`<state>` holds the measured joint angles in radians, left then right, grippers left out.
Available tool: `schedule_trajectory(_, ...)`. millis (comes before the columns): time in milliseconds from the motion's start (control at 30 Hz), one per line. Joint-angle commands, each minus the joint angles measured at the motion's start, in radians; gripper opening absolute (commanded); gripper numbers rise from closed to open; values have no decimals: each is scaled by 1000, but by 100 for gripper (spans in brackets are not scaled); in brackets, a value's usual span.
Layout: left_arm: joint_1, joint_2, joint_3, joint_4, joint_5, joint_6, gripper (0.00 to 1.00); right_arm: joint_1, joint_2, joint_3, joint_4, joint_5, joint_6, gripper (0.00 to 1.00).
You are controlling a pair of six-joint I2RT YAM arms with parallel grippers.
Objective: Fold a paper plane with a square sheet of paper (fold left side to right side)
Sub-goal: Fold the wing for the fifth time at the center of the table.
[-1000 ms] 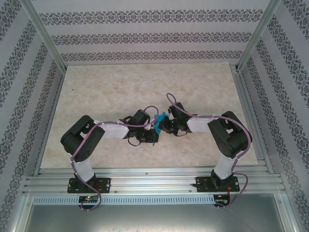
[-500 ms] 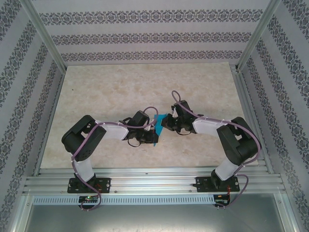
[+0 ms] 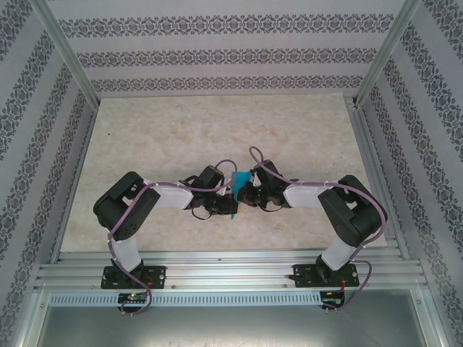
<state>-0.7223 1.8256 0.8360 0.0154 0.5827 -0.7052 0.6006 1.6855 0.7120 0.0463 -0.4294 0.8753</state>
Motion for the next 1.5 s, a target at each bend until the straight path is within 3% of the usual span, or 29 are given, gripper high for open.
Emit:
schedule_trajectory(0,-12,62,-28,-99,-59,3,6,8,30,41,34,-1,18,10)
schedule_trajectory(600,-13,61,-70,-107,-58,10,5,-15,100,134,-190,218,-148,8)
schedule_trajectory(1467,-12,44,-119,-87,-58,4,5,-228,231,312,-190,196,-292,9)
